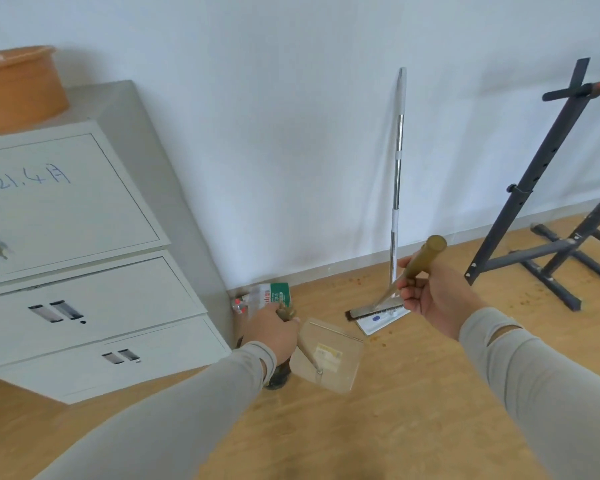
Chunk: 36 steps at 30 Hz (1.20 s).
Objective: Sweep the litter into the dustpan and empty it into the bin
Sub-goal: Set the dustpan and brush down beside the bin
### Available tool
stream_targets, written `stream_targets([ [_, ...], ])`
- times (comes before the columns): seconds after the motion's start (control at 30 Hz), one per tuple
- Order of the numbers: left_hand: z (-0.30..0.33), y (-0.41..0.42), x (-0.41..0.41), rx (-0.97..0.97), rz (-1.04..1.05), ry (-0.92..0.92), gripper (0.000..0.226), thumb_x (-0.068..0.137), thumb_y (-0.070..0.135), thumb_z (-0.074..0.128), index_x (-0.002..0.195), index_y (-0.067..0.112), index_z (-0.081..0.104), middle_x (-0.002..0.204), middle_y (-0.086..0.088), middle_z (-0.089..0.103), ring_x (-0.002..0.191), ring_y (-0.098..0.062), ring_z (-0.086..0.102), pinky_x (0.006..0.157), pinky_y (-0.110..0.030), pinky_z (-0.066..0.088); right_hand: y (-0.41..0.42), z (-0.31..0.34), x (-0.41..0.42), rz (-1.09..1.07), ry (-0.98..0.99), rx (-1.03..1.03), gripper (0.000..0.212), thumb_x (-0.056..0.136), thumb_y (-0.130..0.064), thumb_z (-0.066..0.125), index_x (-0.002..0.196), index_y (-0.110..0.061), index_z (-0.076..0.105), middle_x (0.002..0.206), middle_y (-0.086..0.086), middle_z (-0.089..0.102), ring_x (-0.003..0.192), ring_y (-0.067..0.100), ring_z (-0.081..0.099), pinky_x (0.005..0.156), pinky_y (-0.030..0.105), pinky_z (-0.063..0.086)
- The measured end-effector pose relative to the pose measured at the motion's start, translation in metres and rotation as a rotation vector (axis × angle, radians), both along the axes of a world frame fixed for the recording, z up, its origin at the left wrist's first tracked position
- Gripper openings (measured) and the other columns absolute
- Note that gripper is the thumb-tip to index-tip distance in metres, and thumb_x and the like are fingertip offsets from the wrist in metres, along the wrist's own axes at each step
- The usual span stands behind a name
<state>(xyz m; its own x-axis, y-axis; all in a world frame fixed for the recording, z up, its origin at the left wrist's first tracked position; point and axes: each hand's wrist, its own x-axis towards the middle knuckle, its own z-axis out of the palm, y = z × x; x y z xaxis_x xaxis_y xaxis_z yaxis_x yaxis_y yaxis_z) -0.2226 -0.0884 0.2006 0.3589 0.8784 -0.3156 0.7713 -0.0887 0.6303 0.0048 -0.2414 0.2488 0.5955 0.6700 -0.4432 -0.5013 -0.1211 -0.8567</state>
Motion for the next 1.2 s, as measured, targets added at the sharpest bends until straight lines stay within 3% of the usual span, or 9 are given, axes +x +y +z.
stream_targets([
  [0.1,-0.013,-0.009,0.024,-0.063,0.039,0.012,0.034,0.095,0.035,0.062,0.127,0.021,0.061,0.117,-0.004,0.068,0.096,-0.025,0.066,0.074,-0.031,0.049,0.003,0.001,0.022,-0.013,0.046,0.075,0.032,0.102,-0.028,0.038,0.098,-0.01,0.064,0.068,0.013,0.058,0.055,0.022,0.055,0.048,0.029,0.05],
  [0.27,-0.032,-0.004,0.06,-0.094,0.052,0.042,0.012,0.095,0.034,0.063,0.104,0.025,0.063,0.097,0.004,0.068,0.077,-0.014,0.061,0.072,-0.029,0.047,0.025,-0.004,0.057,-0.036,0.121,0.154,0.032,0.099,-0.023,0.037,0.103,-0.008,0.064,0.074,0.017,0.058,0.059,0.026,0.059,0.057,0.034,0.053],
  [0.37,-0.046,0.008,0.081,-0.131,0.036,0.055,0.01,0.095,0.033,0.063,0.102,0.026,0.062,0.098,0.003,0.066,0.077,-0.013,0.057,0.075,-0.029,0.043,0.05,-0.007,0.074,-0.013,0.108,0.164,0.03,0.1,-0.013,0.033,0.109,-0.007,0.061,0.076,0.018,0.06,0.063,0.027,0.061,0.066,0.039,0.055],
  [0.5,-0.077,0.036,0.108,-0.234,0.03,0.037,0.033,0.093,0.034,0.062,0.124,0.025,0.063,0.109,0.002,0.068,0.09,-0.021,0.064,0.079,-0.031,0.051,0.098,-0.018,0.096,0.095,-0.107,0.041,0.026,0.1,0.003,0.045,0.116,-0.011,0.059,0.081,0.018,0.062,0.067,0.026,0.067,0.068,0.037,0.062],
  [0.7,-0.13,0.086,0.154,-0.328,0.045,0.037,0.031,0.095,0.036,0.059,0.124,0.025,0.059,0.113,0.0,0.068,0.099,-0.026,0.063,0.089,-0.036,0.053,0.188,-0.041,0.134,0.257,-0.518,-0.294,0.016,0.1,-0.019,0.059,0.116,-0.018,0.061,0.076,0.011,0.072,0.066,0.023,0.072,0.078,0.044,0.065],
  [0.83,-0.155,0.116,0.176,-0.413,0.086,-0.006,0.036,0.099,0.037,0.055,0.133,0.028,0.051,0.112,-0.001,0.067,0.102,-0.028,0.064,0.093,-0.037,0.053,0.231,-0.061,0.149,0.425,-0.842,-0.484,0.015,0.098,-0.033,0.06,0.112,-0.03,0.063,0.078,0.001,0.073,0.073,0.018,0.071,0.076,0.035,0.061],
  [0.97,-0.176,0.134,0.193,-0.452,0.158,-0.026,0.048,0.1,0.039,0.055,0.146,0.031,0.045,0.126,0.002,0.066,0.112,-0.027,0.064,0.094,-0.034,0.052,0.263,-0.079,0.153,0.442,-0.993,-0.545,0.009,0.094,-0.029,0.068,0.097,-0.021,0.07,0.09,-0.02,0.063,0.08,0.002,0.061,0.074,0.02,0.046],
  [1.07,-0.191,0.141,0.204,-0.488,0.191,-0.061,0.047,0.1,0.038,0.055,0.145,0.034,0.044,0.121,0.006,0.067,0.106,-0.023,0.066,0.089,-0.029,0.052,0.283,-0.09,0.158,0.502,-1.004,-0.603,0.01,0.093,-0.027,0.069,0.088,-0.018,0.067,0.085,-0.01,0.067,0.073,0.002,0.063,0.063,0.014,0.05],
  [1.2,-0.204,0.153,0.225,-0.575,0.246,-0.125,0.052,0.102,0.035,0.056,0.15,0.03,0.039,0.116,0.011,0.058,0.113,-0.022,0.062,0.09,-0.026,0.043,0.305,-0.106,0.17,0.593,-0.959,-0.686,0.016,0.086,-0.03,0.071,0.077,-0.017,0.068,0.069,0.004,0.071,0.069,0.023,0.069,0.067,0.041,0.064],
])
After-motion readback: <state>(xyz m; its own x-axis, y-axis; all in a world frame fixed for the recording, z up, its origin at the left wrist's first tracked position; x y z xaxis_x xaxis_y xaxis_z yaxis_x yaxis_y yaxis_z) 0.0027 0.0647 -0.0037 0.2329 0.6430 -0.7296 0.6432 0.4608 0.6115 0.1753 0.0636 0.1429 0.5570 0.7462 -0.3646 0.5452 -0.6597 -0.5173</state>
